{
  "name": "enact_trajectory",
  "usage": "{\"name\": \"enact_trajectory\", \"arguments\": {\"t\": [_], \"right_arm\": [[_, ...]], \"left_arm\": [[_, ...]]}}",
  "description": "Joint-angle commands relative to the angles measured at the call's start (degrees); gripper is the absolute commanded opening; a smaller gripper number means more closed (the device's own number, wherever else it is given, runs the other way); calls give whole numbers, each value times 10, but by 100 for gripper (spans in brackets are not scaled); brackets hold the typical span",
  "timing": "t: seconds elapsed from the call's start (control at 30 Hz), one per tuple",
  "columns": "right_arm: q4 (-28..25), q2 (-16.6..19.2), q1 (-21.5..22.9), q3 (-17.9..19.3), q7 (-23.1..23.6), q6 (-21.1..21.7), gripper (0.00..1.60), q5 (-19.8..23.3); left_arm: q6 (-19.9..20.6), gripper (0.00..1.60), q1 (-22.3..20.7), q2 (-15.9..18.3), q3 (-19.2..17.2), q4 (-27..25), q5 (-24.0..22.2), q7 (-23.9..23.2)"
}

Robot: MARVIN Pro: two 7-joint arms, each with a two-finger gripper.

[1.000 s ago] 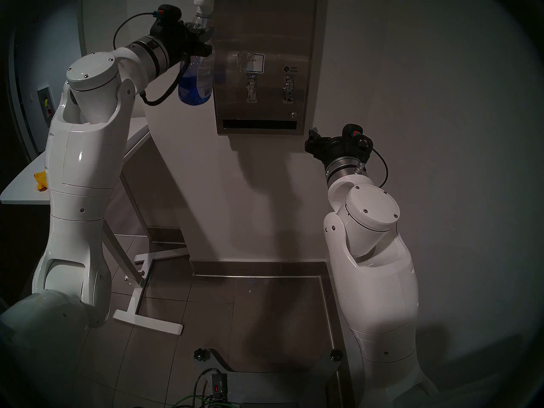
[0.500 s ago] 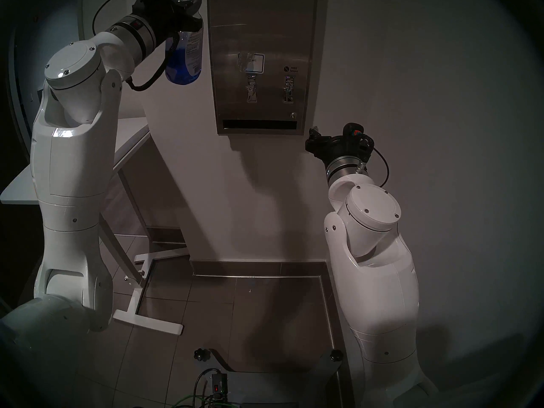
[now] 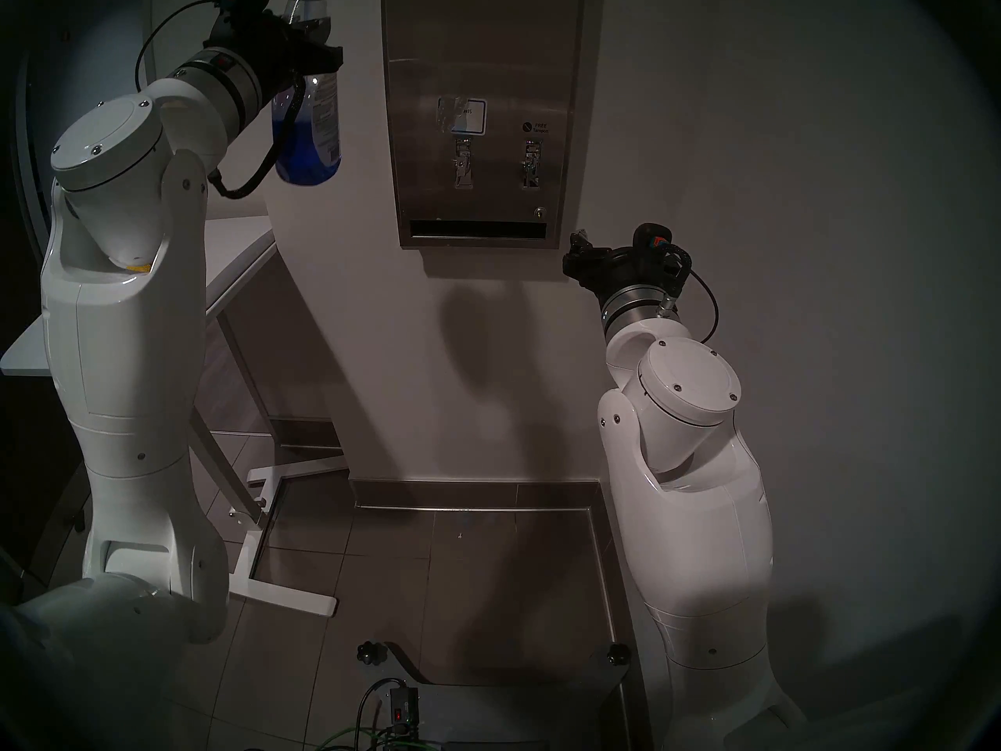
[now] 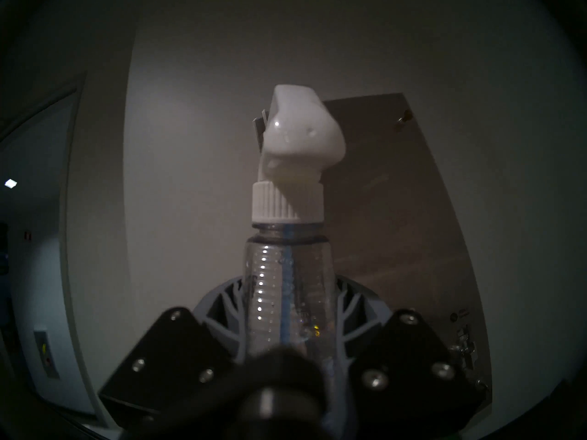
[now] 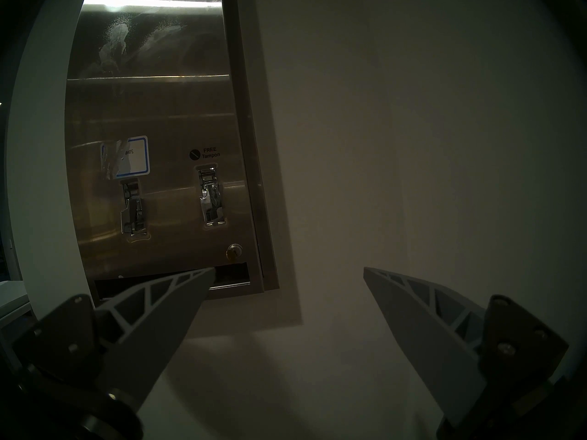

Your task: Pick up the cleaner bottle and spray the cleaner onto the surface

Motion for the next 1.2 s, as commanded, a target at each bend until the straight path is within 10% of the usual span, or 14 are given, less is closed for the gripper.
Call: {"name": "enact_trajectory", "arguments": {"t": [0.0, 0.53, 1.17], "right_arm": [[-22, 0, 14, 1, 1, -5, 160, -2], [-25, 0, 13, 1, 1, -4, 160, -2], [-25, 0, 13, 1, 2, -3, 160, -2]], "left_arm": [[73, 0, -6, -67, -31, -60, -55, 40], [90, 0, 4, -165, 37, -59, -117, 160], [90, 0, -35, -110, 91, 25, -125, 180]]}}
